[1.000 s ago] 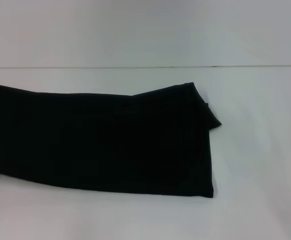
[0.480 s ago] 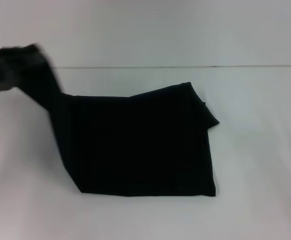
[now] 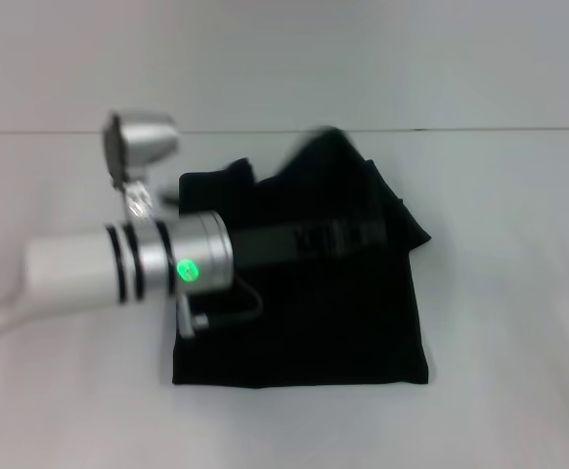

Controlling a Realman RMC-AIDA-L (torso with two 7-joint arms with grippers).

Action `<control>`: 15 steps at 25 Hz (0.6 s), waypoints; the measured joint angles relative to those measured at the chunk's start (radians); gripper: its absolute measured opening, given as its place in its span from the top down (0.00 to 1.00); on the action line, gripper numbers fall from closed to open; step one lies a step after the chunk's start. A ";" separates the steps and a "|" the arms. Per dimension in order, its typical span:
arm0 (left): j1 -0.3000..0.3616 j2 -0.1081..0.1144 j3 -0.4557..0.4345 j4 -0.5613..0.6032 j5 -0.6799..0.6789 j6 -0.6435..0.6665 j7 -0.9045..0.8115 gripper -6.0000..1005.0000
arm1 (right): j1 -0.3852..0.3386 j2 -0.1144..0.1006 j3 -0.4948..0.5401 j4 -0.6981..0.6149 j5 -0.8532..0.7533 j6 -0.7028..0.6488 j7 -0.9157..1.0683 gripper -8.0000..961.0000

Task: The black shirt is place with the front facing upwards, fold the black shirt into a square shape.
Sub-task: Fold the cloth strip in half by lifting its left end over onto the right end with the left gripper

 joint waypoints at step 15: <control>-0.042 -0.009 -0.004 -0.322 -0.022 -0.294 0.244 0.91 | 0.037 -0.001 -0.070 0.022 -0.003 -0.005 -0.007 0.09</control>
